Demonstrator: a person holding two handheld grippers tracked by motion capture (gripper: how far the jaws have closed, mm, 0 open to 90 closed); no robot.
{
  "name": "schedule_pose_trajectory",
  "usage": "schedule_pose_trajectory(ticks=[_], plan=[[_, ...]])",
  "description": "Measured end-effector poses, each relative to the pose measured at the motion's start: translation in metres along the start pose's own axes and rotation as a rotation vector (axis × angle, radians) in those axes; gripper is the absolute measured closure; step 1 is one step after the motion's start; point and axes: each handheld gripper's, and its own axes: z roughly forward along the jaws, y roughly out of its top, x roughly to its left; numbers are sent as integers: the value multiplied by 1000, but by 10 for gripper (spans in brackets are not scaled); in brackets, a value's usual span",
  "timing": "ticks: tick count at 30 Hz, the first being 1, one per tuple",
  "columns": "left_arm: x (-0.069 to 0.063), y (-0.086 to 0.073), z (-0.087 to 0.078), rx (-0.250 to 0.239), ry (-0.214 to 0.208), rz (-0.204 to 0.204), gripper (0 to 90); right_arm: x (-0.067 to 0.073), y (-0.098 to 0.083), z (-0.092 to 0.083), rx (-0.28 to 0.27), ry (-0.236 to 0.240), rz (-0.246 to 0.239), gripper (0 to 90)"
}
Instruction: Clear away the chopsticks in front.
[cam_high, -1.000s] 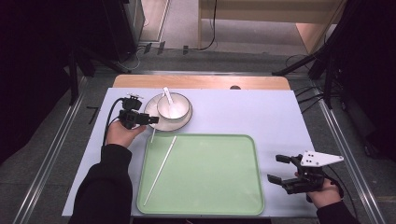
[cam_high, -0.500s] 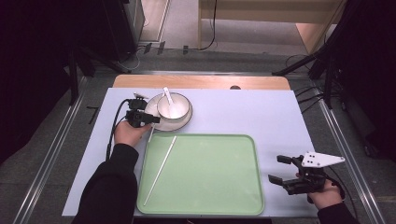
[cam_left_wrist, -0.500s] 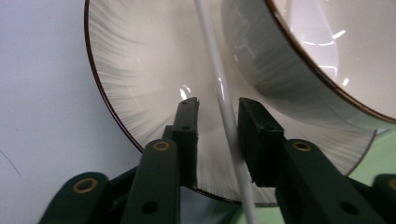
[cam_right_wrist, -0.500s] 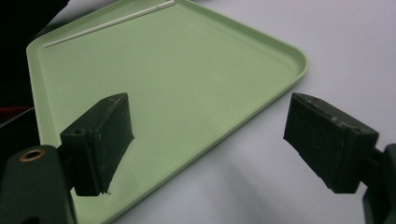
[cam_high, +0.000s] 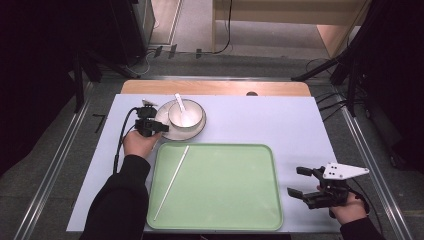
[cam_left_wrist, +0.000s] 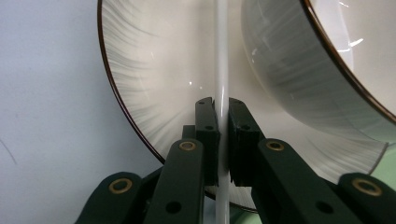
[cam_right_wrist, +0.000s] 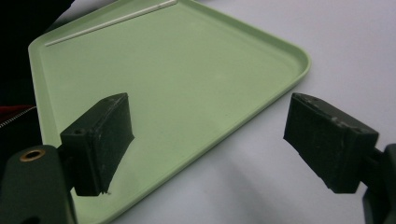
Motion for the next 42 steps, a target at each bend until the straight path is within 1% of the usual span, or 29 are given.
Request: schedule_pose_trajectory(ticks=[2,6,8,9,11,16,17,21,24,27,31,32,36,40,42], plan=[[1,0,-1,2,-11,-13,854,0,0,0,-1,2,-2,161],[3,2,-7,-18,-20,-21,856,0,0,0,0,2,-2,162],[5,2,-11,-32,-43,-37,857,0,0,0,-1,0,-1,162],[7,2,-13,-40,-47,-45,857,0,0,0,-1,0,-1,162],[9,2,-18,-51,-36,-49,857,0,0,0,0,1,-3,161],[19,3,-37,-95,-42,-85,857,0,0,0,0,1,-3,162],[20,3,-43,-112,-42,-93,857,0,0,0,0,1,-4,161],[20,3,-60,-147,-56,-99,857,1,0,0,0,2,-3,161],[14,4,-70,-167,-64,-84,857,0,0,0,0,1,-4,161],[2,5,-81,-187,-76,-53,857,0,0,-1,-3,-1,-5,162],[-14,3,-89,-193,-100,-23,857,0,0,-2,-10,-1,-3,162],[-20,0,-92,-192,-110,-14,857,0,0,-2,-10,-1,-1,162],[-35,-13,-101,-193,-122,10,857,0,0,-3,-12,-2,-1,161],[-45,-25,-109,-183,-137,32,857,0,1,-3,-16,-1,-8,162],[-50,-30,-112,-188,-147,40,856,0,1,-3,-19,0,-8,162]])
